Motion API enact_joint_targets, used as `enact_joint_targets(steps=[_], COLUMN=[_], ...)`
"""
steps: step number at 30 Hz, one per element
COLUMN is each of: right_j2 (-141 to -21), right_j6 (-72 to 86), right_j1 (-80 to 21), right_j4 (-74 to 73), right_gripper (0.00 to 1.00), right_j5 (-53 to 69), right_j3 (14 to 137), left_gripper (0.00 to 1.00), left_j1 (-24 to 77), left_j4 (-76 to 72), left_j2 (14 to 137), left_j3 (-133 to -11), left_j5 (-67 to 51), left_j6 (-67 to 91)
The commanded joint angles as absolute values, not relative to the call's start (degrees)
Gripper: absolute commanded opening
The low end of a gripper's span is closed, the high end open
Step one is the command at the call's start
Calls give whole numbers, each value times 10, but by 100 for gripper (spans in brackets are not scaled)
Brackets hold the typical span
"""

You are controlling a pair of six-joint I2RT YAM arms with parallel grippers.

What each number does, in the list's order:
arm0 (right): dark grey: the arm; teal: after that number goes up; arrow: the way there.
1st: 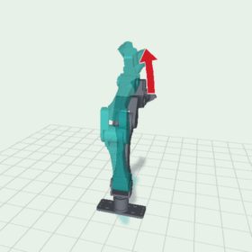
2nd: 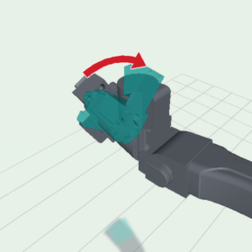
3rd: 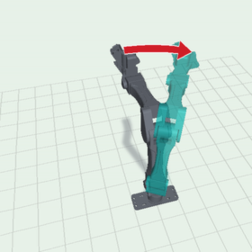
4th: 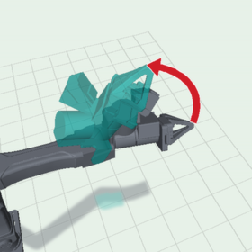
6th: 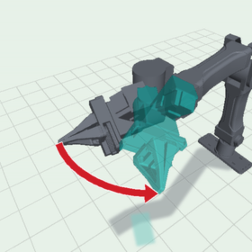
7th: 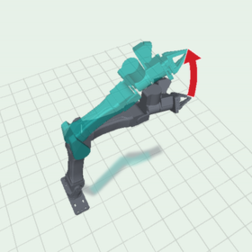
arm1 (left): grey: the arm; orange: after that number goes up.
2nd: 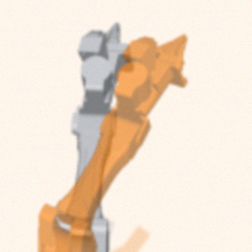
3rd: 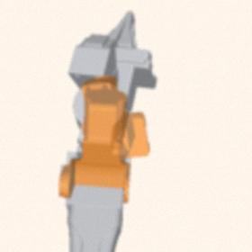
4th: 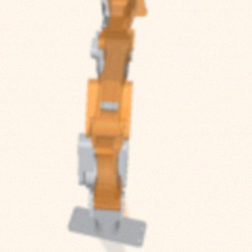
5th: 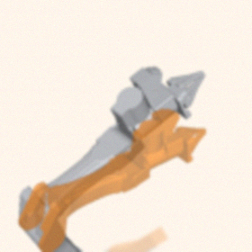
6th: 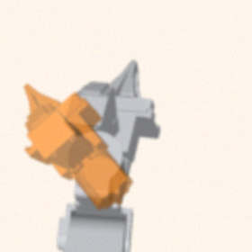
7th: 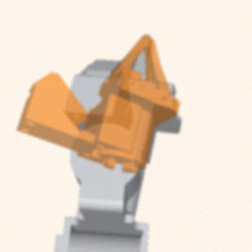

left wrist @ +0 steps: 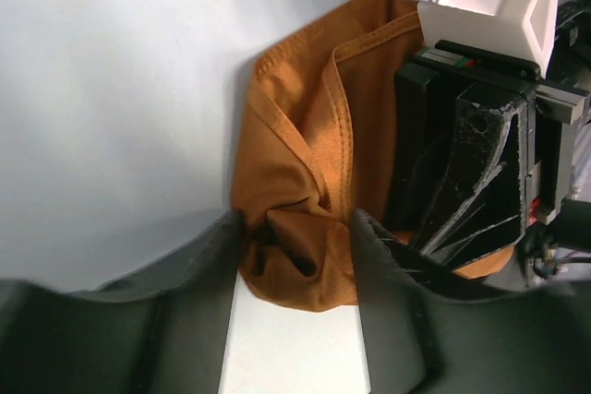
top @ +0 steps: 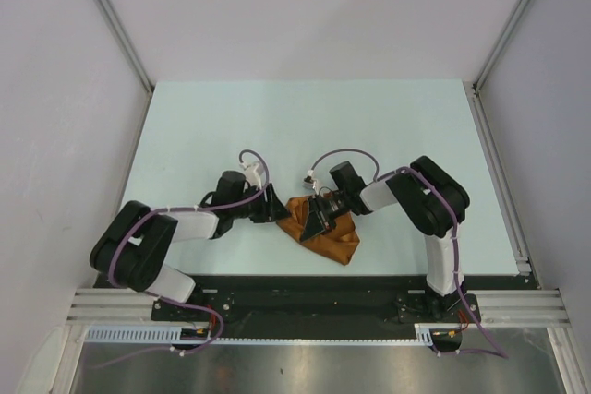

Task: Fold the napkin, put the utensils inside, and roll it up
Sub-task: Roll the napkin with the utensil

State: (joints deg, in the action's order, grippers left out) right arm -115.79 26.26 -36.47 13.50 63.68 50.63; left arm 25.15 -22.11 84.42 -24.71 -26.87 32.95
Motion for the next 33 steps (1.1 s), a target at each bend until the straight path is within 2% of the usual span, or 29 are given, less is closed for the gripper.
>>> enact_joint_targets(steps=[1,2,3,5,6,9,11,15,19,23,26,33], right_j2=[-1169,-1167,-1161,-1151,-1142,-1103,-1064,-983,-923,-897,-901,-953], right_j6=[249,247,243,233,213,158,138,127,85,69,62,43], right_j1=[-359,-354,-352,-339,-335,-322,-318,-331,-427,-506,-545,-583], right_j4=[111,109,100,66,45,-60,-124,-149,-173,-141,-121,-117], right_gripper=[8,10,18,27,36,47,51,59,62,71,72,69], right_j5=[649,647,644,639,633,598,550,439,228,107,56,23], right_j3=[519,519,520,531,537,575,601,606,599,570,557,568], left_gripper=[38,19,10,0,0,0,0,0,0,0,0,1], left_j1=[261,260,261,261,261,260,261,261,261,258,254,254], left_j4=[-265,-266,-265,-258,-253,-236,-211,-183,-147,-128,-126,-118], left_j2=[862,865,866,865,865,861,866,880,891,903,911,915], left_j3=[-242,-243,-243,-246,-248,-252,-264,-284,-301,-318,-324,-333], left_j5=[-293,-295,-295,-295,-294,-287,-283,-282,-274,-265,-270,-275], left_j6=[341,341,342,339,338,333,330,329,330,328,329,325])
